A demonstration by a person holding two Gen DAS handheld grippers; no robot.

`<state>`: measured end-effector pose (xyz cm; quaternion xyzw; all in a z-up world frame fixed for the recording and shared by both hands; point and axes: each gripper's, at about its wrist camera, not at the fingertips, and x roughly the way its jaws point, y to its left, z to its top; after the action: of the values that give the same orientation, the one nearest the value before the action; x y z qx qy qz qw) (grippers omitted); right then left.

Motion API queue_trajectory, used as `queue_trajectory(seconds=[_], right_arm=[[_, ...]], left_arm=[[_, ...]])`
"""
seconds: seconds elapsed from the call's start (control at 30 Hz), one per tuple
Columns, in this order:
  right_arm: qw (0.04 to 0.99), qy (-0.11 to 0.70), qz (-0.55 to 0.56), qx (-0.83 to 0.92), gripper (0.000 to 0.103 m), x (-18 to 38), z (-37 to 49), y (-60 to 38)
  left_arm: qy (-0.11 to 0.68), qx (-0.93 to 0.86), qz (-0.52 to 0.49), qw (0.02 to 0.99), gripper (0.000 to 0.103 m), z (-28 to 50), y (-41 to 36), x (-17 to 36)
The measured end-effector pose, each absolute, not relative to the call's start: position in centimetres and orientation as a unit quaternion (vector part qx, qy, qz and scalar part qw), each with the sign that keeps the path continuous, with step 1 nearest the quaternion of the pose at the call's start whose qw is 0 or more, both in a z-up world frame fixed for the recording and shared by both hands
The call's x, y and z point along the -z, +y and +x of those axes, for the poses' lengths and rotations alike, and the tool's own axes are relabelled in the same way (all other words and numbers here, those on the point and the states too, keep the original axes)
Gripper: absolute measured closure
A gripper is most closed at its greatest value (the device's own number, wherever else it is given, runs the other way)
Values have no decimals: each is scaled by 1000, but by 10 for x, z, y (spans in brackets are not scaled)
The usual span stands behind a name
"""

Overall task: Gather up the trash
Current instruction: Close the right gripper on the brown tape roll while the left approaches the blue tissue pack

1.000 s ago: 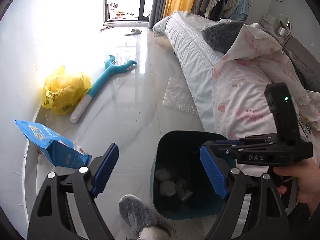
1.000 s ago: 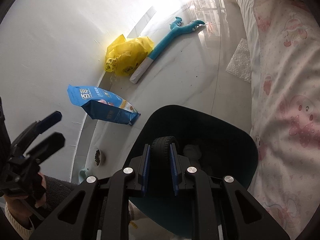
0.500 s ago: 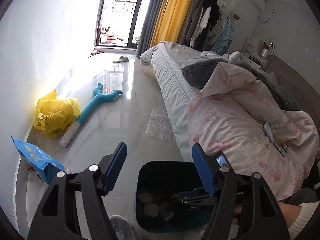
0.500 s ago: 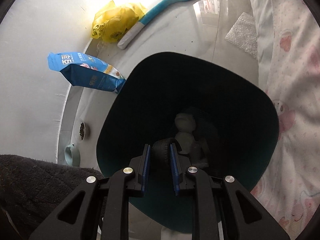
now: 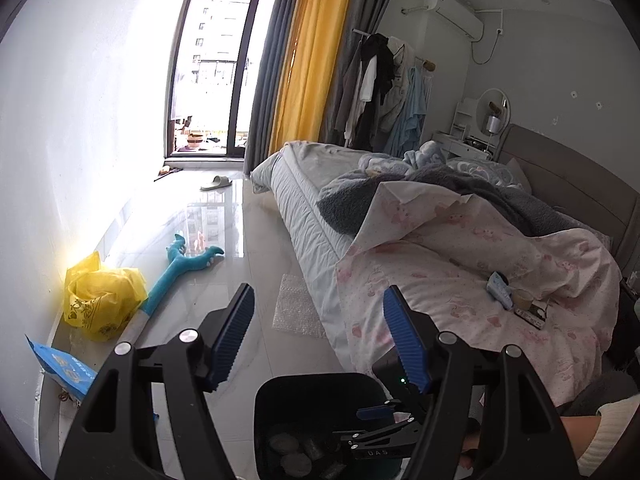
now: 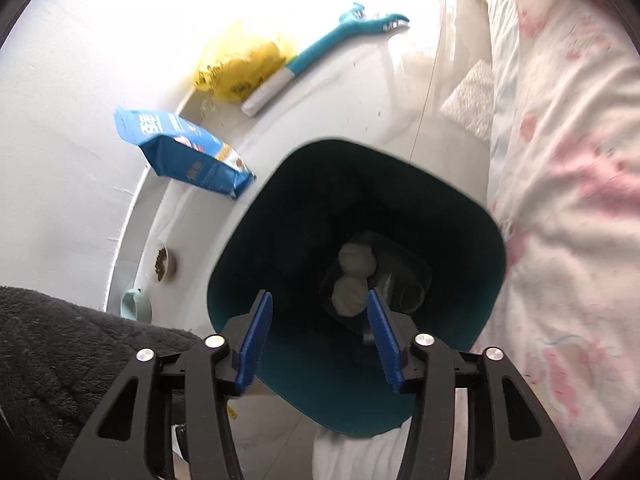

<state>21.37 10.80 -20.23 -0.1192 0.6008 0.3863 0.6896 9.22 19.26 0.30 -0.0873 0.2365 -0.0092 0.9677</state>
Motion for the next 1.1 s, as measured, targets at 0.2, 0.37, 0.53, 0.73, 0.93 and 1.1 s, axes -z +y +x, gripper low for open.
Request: queue_trajectory(seconds=[0.2,0.37,0.53,0.73,0.93,1.1], right_arm=[[722,559,-101,-395,41,163,215,89],[749,528,-88,-390,40,134,219,63],[777,500,-76,-376,39,110,226,33],[805,473,-62,-352,34,89,237,-9],[830,444,-53,-333,32,68,248,-52],[850,416,-69,-316,28,56,255,-80]], left_arm=[[218,24,-81,972,34,101,170,-15],[213,34,-72,974,32,110,148,-20],[213,49,-64,974,30,119,128,-21],[215,70,-65,972,25,131,108,-23],[215,92,-38,971,20,149,85,-25],[236,112,-26,965,16,168,70,-15]])
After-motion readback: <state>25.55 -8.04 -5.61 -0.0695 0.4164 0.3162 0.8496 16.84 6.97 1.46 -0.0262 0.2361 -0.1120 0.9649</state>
